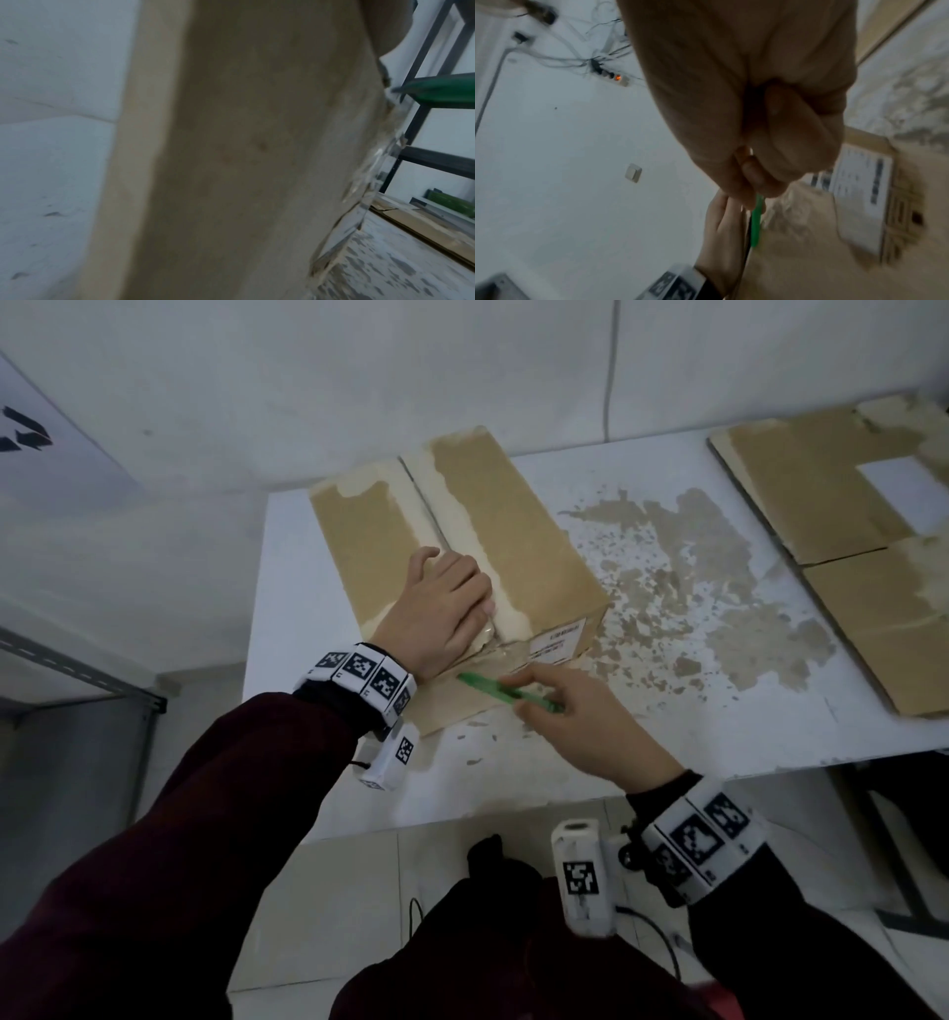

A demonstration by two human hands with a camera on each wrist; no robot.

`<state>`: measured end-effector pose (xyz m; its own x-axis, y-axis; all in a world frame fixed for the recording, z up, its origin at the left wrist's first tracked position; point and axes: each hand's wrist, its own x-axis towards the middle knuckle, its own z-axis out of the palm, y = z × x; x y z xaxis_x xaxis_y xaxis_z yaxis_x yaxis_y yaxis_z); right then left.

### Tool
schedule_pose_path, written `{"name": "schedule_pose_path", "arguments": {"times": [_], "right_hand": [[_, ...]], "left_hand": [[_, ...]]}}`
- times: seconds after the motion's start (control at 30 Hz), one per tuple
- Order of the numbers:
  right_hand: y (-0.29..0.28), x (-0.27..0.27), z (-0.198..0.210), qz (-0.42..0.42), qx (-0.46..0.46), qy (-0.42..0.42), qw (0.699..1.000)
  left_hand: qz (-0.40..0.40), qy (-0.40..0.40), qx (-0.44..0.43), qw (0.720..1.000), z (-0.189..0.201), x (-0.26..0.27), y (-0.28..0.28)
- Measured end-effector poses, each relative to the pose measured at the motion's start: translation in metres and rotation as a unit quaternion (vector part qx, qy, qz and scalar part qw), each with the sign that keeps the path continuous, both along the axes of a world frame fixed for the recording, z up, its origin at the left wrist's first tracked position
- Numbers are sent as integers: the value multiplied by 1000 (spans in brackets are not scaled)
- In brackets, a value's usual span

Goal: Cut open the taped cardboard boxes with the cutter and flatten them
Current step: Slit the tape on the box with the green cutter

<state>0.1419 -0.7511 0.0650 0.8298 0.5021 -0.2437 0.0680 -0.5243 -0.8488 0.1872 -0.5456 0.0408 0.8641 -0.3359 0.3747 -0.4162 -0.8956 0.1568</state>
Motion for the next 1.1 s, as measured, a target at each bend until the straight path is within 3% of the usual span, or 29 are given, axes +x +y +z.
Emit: {"name": "schedule_pose_path", "arguments": {"times": [0.17, 0.27, 0.37, 0.47, 0.53, 0.83, 1.1], "right_hand": [[-17, -12, -4, -21, -29, -58, 998], [-39, -4, 2, -63, -68, -138, 986], [-44, 1, 3, -72, -58, -169, 981], [-36, 2, -1, -31, -69, -195, 978], [-31, 1, -5, -7, -77, -208, 975], [-18, -2, -9, -22, -163, -257, 952], [-3, -13, -10, -50, -144, -257, 954]], "left_hand": [[13, 11, 52, 998, -2, 1, 0], [83, 27, 109, 990, 1, -7, -8], [212, 94, 0, 973, 1, -19, -29], [304, 197, -230, 903, 3, -20, -37], [317, 218, -299, 873, 5, -17, -36], [346, 208, -352, 845, 5, -12, -41], [334, 222, -389, 829, 9, -13, -41]]}}
